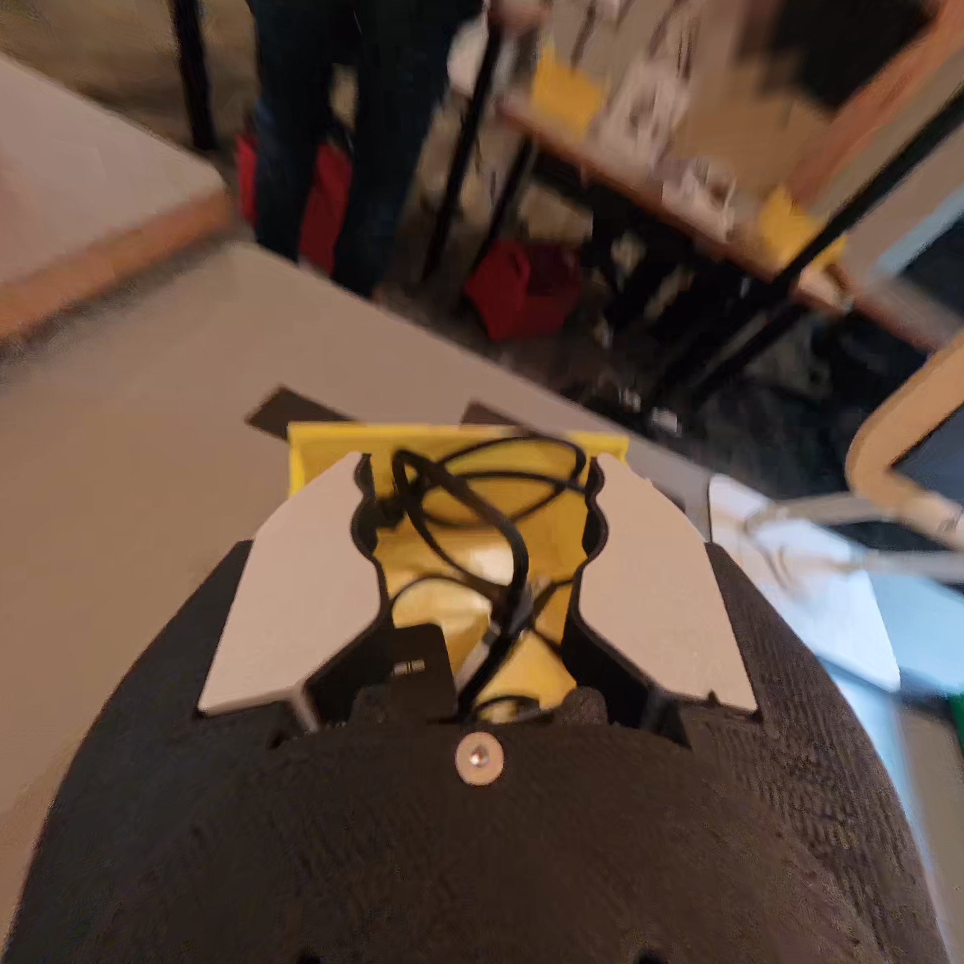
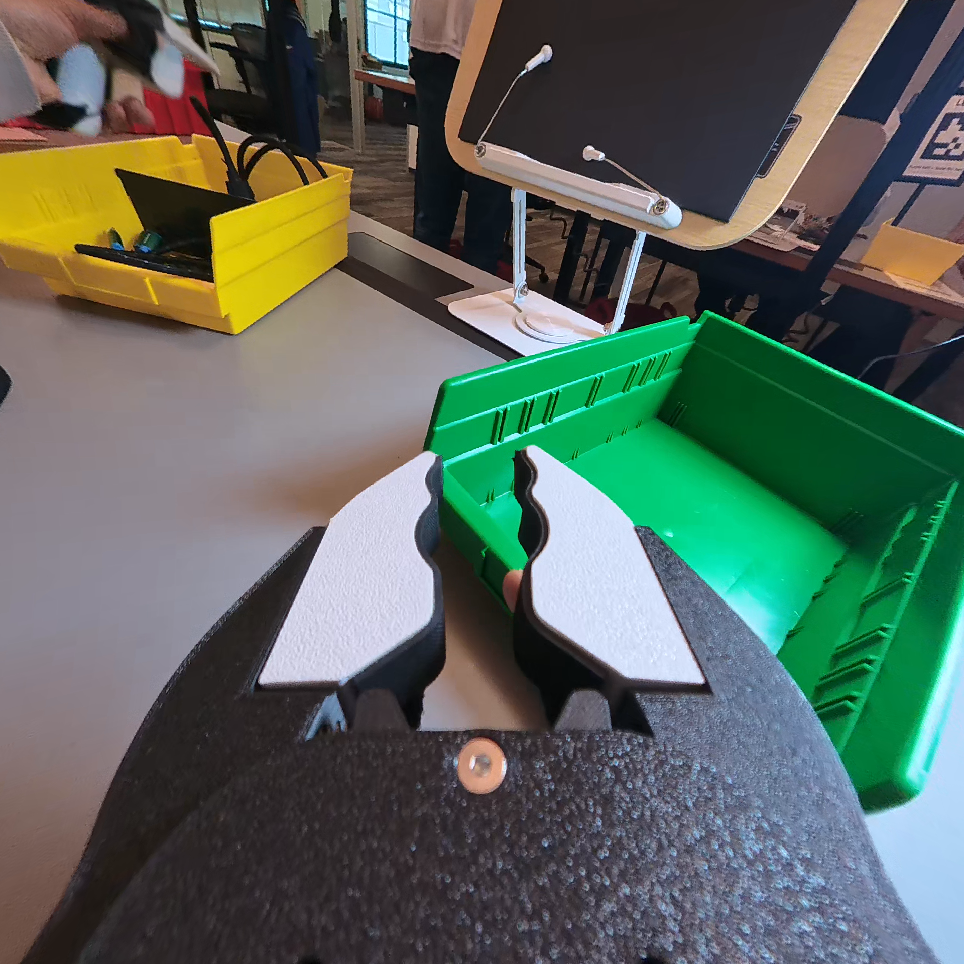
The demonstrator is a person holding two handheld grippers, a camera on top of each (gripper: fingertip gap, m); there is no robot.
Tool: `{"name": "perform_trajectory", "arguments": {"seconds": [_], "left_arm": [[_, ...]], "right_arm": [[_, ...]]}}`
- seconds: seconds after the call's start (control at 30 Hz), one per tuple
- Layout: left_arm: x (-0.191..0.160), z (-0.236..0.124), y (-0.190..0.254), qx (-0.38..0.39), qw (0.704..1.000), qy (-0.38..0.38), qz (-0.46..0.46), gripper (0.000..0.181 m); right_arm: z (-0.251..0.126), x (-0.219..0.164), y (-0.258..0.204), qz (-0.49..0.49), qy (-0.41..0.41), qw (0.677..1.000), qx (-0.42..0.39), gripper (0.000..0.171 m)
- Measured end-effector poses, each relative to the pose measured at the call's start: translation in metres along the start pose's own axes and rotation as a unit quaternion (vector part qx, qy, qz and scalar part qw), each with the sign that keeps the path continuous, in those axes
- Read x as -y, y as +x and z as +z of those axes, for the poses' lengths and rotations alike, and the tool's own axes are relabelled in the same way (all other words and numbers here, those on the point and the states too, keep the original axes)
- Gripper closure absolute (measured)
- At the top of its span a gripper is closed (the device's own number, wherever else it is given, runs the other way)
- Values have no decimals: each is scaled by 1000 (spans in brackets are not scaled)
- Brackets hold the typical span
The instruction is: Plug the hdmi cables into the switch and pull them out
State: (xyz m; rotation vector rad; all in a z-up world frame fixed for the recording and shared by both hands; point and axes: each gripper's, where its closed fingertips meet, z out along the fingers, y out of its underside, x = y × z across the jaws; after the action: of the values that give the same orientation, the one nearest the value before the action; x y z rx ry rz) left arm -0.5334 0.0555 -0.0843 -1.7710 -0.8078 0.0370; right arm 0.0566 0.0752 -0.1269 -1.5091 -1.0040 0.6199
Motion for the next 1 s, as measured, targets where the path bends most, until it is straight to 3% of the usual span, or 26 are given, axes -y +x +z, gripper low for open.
{"name": "perform_trajectory", "arguments": {"seconds": [0.07,0.13,0.17,0.23,0.27,0.43,0.63,1.0], "left_arm": [[-32,14,5,-15,996,-82,11,102],[-47,25,9,-19,993,-117,17,110],[-52,30,10,-18,991,-130,27,119],[-55,36,13,-21,989,-139,50,158],[-55,38,13,-20,988,-139,61,166],[-50,34,29,-48,981,-144,119,173],[-22,3,69,-106,970,-108,191,178],[56,-105,162,-204,929,14,309,178]], "right_arm": [[3,0,-1,9,-1,1000,7,145],[5,-2,-4,10,-5,1000,11,145],[5,-3,-5,7,-8,1000,12,145],[4,-6,-6,-5,-14,1000,8,146],[3,-7,-6,-11,-16,1000,6,146],[4,-6,-3,4,-14,1000,13,146],[9,-11,-11,3,-23,999,23,146],[14,-14,-20,-8,-25,999,31,146]]}}
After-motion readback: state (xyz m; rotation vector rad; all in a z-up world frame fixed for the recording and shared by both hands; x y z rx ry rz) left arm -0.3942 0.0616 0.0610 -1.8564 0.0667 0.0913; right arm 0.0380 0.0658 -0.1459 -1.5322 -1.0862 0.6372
